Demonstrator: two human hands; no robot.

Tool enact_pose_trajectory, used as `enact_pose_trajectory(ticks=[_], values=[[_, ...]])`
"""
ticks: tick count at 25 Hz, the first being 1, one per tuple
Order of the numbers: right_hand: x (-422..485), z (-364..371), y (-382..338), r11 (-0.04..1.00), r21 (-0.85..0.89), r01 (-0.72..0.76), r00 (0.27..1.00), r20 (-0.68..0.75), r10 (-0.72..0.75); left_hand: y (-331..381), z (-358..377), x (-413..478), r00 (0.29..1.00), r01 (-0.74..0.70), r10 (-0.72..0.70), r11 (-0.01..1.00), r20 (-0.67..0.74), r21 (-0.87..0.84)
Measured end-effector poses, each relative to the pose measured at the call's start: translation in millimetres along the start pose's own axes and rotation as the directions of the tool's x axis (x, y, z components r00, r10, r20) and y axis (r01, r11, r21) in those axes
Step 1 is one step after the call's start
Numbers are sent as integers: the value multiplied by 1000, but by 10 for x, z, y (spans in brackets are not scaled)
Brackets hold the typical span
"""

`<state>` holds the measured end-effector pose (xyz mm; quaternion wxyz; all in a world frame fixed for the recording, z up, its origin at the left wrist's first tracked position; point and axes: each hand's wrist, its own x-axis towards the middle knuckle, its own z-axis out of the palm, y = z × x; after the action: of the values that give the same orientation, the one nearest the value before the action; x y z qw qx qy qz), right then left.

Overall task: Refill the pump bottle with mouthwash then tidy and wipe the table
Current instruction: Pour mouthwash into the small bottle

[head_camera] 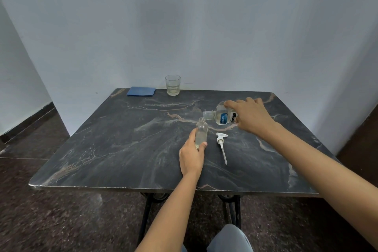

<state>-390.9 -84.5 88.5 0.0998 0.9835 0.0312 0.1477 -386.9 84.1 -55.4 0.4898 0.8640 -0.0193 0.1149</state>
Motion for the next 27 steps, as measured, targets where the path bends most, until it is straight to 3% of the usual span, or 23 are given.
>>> enact_pose_trajectory(ticks=[27], values=[[8,-23,3,1000,-15,15,1000,15,-15,-4,-1,4,1000,5,-5,1000,11,10]])
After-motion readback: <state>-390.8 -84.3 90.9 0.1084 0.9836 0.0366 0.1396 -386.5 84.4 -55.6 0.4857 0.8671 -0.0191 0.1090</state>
